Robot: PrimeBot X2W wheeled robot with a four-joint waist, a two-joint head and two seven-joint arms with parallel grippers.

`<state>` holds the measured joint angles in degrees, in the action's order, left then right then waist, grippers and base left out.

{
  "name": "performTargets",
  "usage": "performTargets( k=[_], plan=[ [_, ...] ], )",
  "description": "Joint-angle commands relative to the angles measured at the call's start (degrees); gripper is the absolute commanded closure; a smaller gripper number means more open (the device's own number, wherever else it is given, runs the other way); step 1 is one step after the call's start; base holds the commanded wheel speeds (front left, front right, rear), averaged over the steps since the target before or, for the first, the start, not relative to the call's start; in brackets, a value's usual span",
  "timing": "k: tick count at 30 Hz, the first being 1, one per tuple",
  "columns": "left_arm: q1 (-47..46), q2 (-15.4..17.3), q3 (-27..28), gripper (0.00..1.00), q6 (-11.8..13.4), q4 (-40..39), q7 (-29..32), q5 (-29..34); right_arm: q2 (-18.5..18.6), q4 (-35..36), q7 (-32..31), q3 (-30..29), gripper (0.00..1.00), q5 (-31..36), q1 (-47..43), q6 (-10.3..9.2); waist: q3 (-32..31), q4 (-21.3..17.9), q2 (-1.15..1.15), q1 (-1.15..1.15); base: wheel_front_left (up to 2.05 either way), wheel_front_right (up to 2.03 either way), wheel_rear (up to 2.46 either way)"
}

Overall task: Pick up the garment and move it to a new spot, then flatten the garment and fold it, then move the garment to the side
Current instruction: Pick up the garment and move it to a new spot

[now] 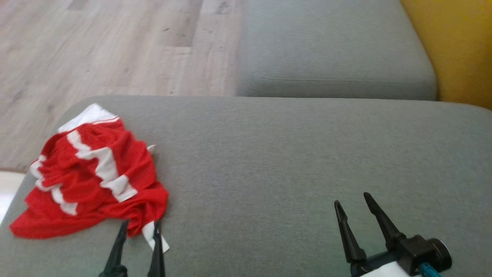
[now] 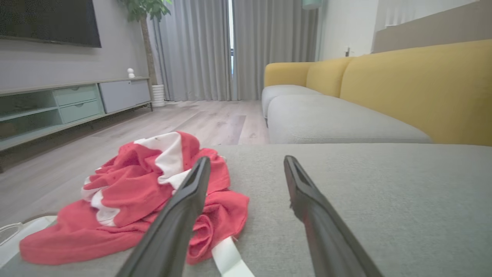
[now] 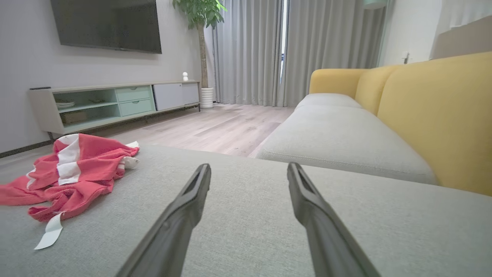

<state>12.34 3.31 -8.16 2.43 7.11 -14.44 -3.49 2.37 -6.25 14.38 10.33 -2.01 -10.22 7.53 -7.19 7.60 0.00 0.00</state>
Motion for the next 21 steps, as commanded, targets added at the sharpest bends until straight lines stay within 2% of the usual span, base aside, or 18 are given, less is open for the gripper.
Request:
performTargets(
  k=[1, 15, 21],
  plan=[
    [-1.9, -0.4, 2.7, 0.0, 0.0, -1.4, -0.6, -0.2, 0.5, 1.8, 0.6, 1.4, 0.0, -0.4, 1.7, -0.04, 0.4, 3.0, 0.0, 0.0, 0.0, 0.0, 0.0],
    [-1.4, -0.2, 6.8, 0.0, -1.1, -1.4, -0.6, 1.1, 0.5, 1.5, 0.6, 2.2, 0.0, -1.3, 2.1, -0.04, 1.5, 16.7, 0.0, 0.0, 0.0, 0.0, 0.0],
    [-1.2, -0.3, 8.8, 0.0, -0.6, -3.2, -0.6, 0.4, 0.5, 1.3, 0.6, 3.2, 0.0, -0.5, 3.6, -0.04, 3.4, 18.9, 0.0, 0.0, 0.0, 0.0, 0.0]
  ],
)
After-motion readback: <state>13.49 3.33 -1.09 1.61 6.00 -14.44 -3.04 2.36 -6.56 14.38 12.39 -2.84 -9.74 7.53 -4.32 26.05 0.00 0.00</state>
